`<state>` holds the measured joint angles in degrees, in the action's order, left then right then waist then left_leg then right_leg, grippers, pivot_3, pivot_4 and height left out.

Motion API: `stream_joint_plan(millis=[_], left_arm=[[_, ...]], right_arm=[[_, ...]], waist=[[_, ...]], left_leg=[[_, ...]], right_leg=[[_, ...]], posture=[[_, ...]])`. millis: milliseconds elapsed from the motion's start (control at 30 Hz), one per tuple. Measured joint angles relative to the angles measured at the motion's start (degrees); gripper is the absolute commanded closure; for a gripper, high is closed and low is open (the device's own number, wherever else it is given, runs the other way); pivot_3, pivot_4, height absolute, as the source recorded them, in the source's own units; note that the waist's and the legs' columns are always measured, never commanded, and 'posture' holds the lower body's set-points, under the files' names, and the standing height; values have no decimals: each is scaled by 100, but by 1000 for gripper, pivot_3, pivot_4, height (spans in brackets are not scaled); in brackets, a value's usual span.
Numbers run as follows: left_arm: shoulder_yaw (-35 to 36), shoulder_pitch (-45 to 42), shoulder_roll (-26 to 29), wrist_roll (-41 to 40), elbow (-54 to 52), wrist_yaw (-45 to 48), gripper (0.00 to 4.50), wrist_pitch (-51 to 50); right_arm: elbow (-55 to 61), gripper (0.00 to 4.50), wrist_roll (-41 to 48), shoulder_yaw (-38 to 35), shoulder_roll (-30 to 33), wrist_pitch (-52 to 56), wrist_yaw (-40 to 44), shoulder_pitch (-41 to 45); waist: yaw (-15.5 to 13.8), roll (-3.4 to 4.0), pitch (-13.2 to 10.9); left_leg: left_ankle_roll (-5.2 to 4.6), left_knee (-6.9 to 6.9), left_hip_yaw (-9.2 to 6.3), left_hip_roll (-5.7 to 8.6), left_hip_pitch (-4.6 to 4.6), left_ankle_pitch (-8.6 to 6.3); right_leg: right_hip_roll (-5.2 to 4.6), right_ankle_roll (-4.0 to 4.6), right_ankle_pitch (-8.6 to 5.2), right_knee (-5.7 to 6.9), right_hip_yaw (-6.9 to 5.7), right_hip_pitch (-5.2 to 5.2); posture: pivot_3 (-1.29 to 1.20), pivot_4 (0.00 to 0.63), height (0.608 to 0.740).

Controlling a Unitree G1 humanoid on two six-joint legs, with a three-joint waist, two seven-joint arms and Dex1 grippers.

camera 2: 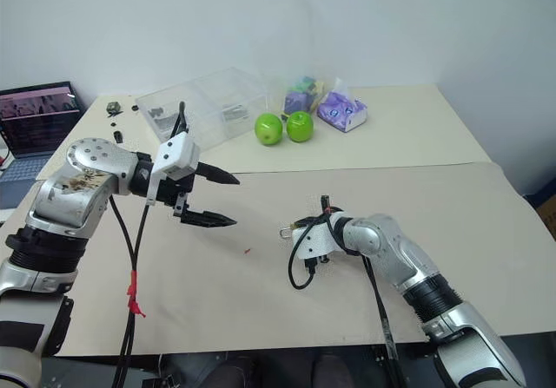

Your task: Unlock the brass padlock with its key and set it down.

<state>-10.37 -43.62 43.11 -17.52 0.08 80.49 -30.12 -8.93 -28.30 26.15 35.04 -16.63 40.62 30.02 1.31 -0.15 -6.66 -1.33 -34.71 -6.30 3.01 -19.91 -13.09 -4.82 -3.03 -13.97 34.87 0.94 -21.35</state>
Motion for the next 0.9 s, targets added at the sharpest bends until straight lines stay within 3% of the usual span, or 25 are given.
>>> stream_joint_plan(millis=[400, 467, 567, 767, 833, 900], left_arm=[[-1, -19, -6, -164, -152, -10, 17, -255], [-7, -19, -6, -163, -151, -12, 0, -253], [-30, -29, -10, -161, -145, -15, 0, -249], [-87, -62, -41, -163, -143, -15, 0, -249], [-91, -69, -42, -166, -144, -12, 0, -250], [-92, -69, -45, -175, -146, -8, 0, -251]], right_arm=[[-504, 4382, 10, -9, -14, -476, -393, -30], [-502, 3356, 58, -20, -14, -476, -342, -30], [-489, 2542, 171, -53, 15, -473, -184, -86], [110, 372, 520, -276, 464, -364, 400, -280], [381, 9, 679, -417, 671, -250, 614, -420], [553, 9, 841, -502, 838, -116, 831, -504]], waist=[[44, 0, 0], [48, 0, 0], [48, -1, 0], [39, -1, 0], [24, -1, 0], [11, -1, 0]], left_leg=[[0, 0, 0, 0, 18, 0], [0, 1, 0, 0, 17, 0], [-2, 2, -1, 0, 16, -1], [-7, 1, -1, 1, 15, -4], [-10, 0, -1, 0, 15, -6], [-10, 0, 1, 0, 15, -6]], right_leg=[[1, 2, -1, 0, 3, 17], [1, 2, -1, -1, 4, 17], [1, 2, -1, -2, 4, 16], [0, 2, -2, -4, 5, 18], [0, 2, -2, -6, 4, 19], [0, 2, -3, -7, 5, 20]], posture=[[0, 150, 740], [0, 150, 740], [0, 150, 740], [0, 150, 740], [0, 150, 740], [0, 150, 740]])
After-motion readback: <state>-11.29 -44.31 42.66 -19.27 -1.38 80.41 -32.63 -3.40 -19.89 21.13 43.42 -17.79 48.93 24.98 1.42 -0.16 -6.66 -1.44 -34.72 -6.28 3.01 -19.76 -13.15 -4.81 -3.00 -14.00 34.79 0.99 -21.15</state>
